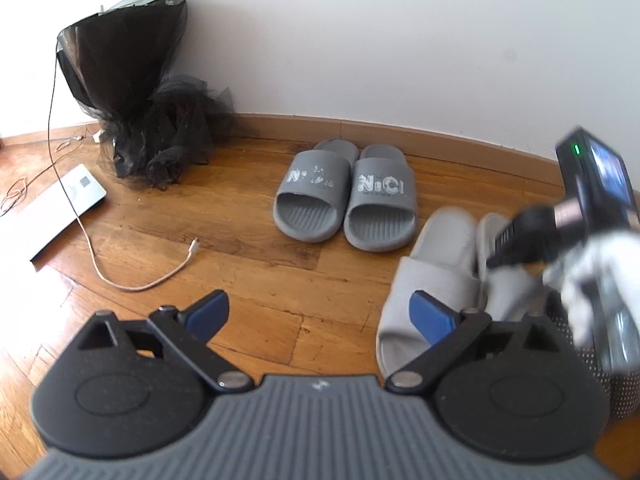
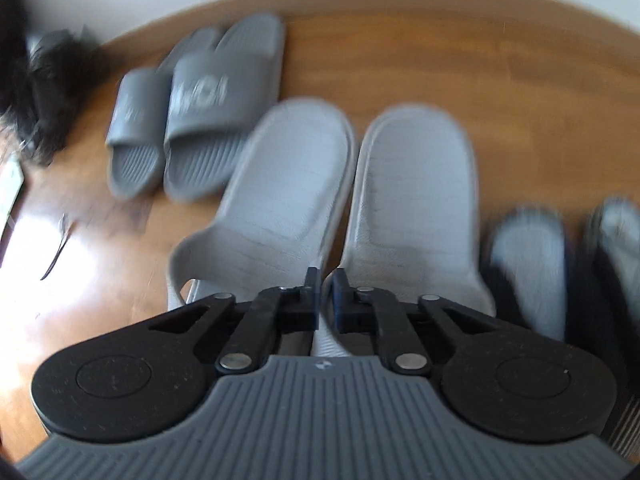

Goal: Organize scattered shoes
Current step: 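Set the light grey slides down beside the grey NaCl slides with the right tool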

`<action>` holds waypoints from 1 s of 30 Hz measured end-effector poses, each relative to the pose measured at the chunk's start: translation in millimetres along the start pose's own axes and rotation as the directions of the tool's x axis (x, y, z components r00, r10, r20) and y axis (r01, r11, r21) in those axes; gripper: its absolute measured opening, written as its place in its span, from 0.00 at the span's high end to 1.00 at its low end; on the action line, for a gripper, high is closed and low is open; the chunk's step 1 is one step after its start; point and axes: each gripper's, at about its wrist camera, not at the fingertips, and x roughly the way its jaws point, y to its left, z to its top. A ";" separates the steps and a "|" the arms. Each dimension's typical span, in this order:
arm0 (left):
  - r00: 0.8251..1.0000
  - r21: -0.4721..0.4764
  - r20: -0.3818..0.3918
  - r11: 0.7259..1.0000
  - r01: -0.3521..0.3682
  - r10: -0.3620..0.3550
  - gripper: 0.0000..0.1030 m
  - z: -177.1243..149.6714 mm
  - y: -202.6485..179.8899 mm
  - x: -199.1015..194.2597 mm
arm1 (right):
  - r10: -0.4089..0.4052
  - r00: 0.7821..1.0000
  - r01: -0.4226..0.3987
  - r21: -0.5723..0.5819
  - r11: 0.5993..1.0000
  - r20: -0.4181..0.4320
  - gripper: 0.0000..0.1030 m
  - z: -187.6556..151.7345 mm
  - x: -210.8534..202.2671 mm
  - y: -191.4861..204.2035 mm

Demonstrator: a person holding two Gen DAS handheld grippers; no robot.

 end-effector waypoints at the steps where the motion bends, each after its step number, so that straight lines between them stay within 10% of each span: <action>1: 1.000 0.001 -0.003 1.000 0.003 -0.003 0.05 -0.2 -0.5 1.1 | 0.021 0.999 -0.021 0.006 1.000 -0.027 0.97 10.9 8.4 -3.2; 10: 1.000 -0.022 -0.023 1.000 0.007 -0.008 0.05 -2.6 -2.8 10.3 | 0.174 0.953 -0.132 0.178 0.975 -0.247 0.88 32.7 37.1 -32.8; 21: 0.999 -0.002 -0.049 1.000 0.001 -0.001 0.05 -10.9 -7.4 12.0 | 0.304 0.914 -0.186 0.390 0.902 -0.269 0.68 17.4 52.2 -38.0; 26: 0.998 0.008 -0.059 1.000 0.003 -0.003 0.05 -11.7 -10.4 13.6 | 0.204 0.928 -0.102 0.315 0.944 -0.311 0.61 21.9 63.7 -12.4; 30: 0.998 0.008 -0.058 1.000 0.009 -0.008 0.05 -11.5 -11.9 12.5 | -0.004 0.951 0.030 0.079 0.996 -0.308 0.77 13.7 72.0 23.1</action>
